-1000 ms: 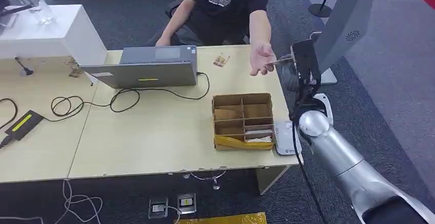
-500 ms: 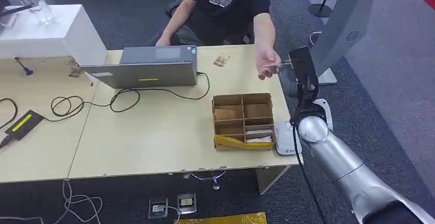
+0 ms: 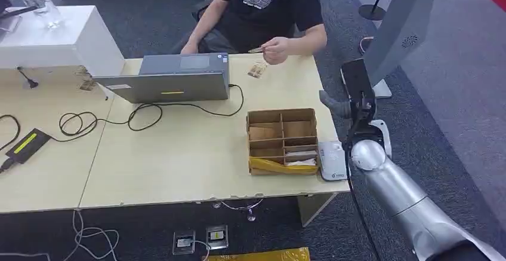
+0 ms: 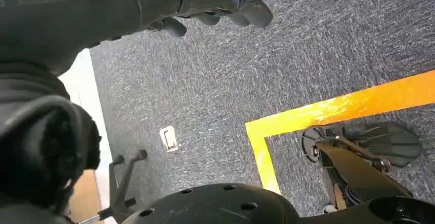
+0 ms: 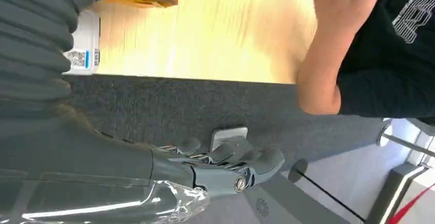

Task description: Pass the card to the sensor for recognition and then transmit it.

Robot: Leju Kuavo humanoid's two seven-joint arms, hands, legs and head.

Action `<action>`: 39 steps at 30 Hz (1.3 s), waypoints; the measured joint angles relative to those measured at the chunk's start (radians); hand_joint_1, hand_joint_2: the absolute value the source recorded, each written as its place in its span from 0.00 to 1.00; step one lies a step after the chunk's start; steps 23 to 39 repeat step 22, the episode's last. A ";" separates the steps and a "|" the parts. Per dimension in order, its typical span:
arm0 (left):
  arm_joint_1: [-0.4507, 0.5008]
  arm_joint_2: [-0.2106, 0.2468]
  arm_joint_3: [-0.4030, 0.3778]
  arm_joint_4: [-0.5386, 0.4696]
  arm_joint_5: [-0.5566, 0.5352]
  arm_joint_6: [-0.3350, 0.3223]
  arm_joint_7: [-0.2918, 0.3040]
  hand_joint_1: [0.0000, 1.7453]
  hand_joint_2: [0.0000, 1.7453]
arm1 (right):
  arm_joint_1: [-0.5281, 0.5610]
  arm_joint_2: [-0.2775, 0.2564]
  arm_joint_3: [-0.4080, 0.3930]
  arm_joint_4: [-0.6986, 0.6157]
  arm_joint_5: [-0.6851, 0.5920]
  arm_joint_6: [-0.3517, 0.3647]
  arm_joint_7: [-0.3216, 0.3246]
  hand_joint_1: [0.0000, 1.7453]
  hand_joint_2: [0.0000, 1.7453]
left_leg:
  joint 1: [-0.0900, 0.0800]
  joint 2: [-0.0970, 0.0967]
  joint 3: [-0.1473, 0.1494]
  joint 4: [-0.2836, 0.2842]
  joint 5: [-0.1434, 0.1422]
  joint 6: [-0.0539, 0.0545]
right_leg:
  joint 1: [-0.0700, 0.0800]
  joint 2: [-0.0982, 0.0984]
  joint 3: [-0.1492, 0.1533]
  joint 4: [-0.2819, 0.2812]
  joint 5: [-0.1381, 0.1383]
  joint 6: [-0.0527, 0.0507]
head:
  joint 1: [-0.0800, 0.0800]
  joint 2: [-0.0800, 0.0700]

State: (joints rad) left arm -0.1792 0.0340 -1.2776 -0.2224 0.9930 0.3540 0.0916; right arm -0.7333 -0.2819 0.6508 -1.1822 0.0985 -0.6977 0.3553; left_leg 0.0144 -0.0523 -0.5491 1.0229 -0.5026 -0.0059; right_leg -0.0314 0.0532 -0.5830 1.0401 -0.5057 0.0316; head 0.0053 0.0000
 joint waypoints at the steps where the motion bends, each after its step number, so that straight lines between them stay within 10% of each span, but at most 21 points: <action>1: 0.000 0.000 0.000 0.000 0.000 0.000 0.000 0.00 0.00 | 0.000 -0.009 0.000 -0.008 0.033 0.000 0.027 0.00 1.00 | 0.000 0.000 0.000 0.000 0.000 0.000 | 0.000 0.000 0.000 0.000 0.000 0.000 | 0.000 0.000; 15: 0.027 0.002 0.000 0.000 0.027 0.004 -0.019 0.00 0.00 | 0.028 -0.226 -0.102 -0.121 0.125 0.006 0.309 0.00 1.00 | -0.001 0.001 0.001 0.000 -0.001 0.000 | -0.001 0.001 -0.001 -0.001 0.000 0.000 | 0.000 0.000; 22: 0.048 0.002 0.000 0.000 0.067 0.023 -0.031 0.00 0.00 | 0.124 -0.365 -0.206 -0.130 0.085 0.022 0.335 0.00 1.00 | -0.001 0.000 -0.001 0.000 -0.002 0.001 | -0.001 0.001 -0.001 -0.001 0.000 0.000 | 0.000 0.000; 39: 0.048 0.002 0.000 0.000 0.067 0.023 -0.031 0.00 0.00 | 0.124 -0.365 -0.206 -0.130 0.085 0.022 0.335 0.00 1.00 | -0.001 0.000 -0.001 0.000 -0.002 0.001 | -0.001 0.001 -0.001 -0.001 0.000 0.000 | 0.000 0.000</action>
